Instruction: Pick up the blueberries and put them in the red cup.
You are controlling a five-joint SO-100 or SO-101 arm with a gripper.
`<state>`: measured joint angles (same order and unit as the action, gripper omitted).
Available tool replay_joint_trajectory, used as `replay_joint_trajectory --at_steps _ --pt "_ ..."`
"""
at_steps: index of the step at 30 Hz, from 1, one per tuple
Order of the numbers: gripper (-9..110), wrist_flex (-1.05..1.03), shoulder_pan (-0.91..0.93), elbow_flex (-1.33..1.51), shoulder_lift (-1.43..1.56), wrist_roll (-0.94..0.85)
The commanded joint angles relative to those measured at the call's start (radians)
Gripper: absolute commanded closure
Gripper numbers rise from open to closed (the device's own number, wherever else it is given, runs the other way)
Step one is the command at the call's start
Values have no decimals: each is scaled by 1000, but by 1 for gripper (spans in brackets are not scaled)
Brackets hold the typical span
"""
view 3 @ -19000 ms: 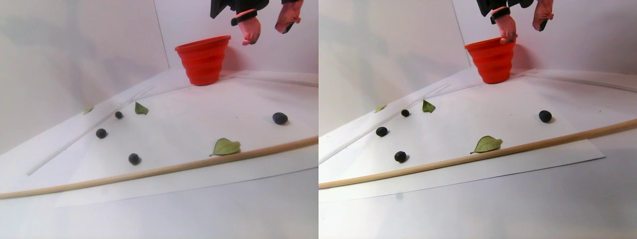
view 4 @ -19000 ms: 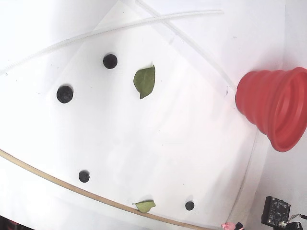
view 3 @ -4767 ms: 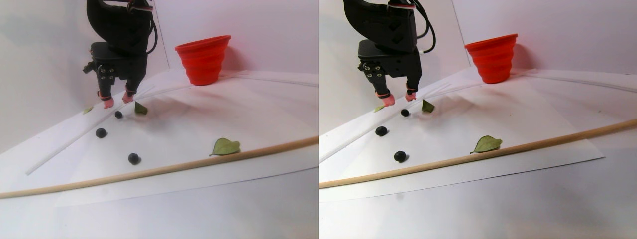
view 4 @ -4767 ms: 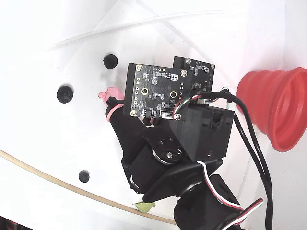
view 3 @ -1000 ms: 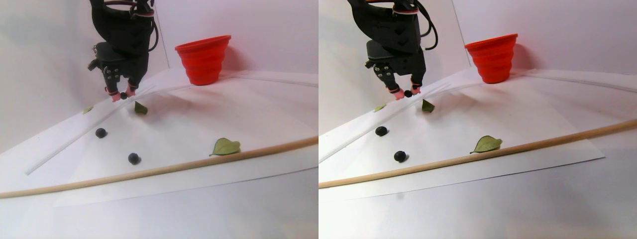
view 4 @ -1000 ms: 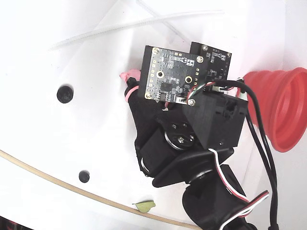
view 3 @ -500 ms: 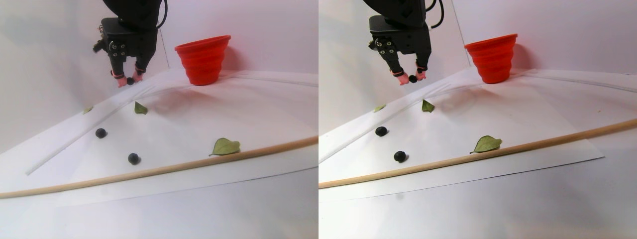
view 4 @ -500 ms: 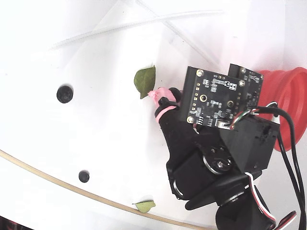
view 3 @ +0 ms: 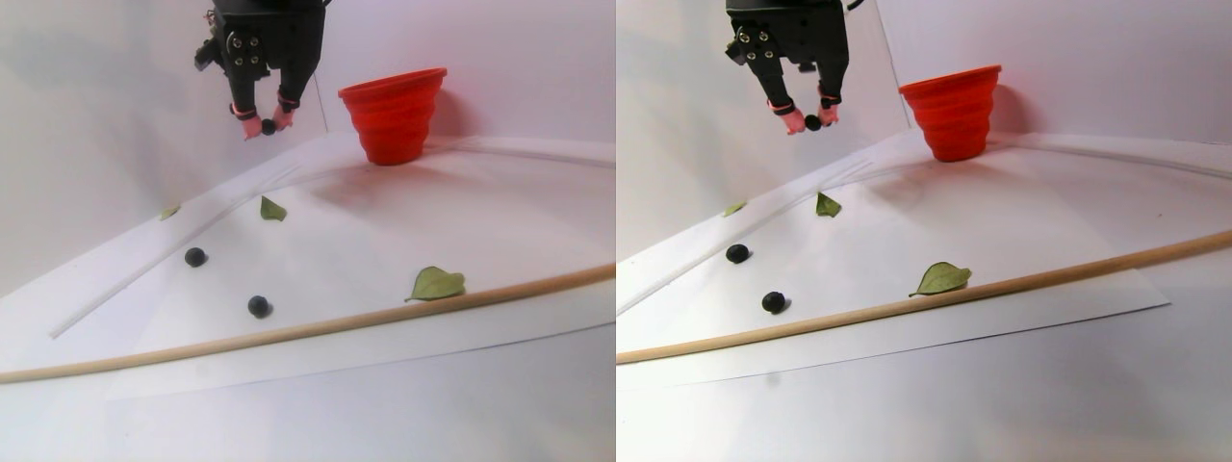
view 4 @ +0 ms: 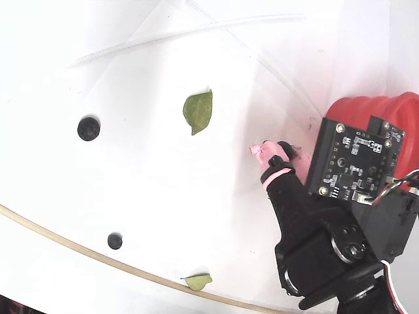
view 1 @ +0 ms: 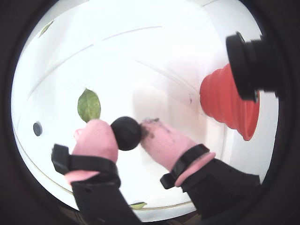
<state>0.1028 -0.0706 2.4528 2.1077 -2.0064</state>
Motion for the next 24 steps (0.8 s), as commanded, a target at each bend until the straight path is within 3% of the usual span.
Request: replay_joint_trajectory --at_steps 1,24 --pt "90 -32 6 -5 140 -8" --pt "90 -198 132 -55 318 -55"
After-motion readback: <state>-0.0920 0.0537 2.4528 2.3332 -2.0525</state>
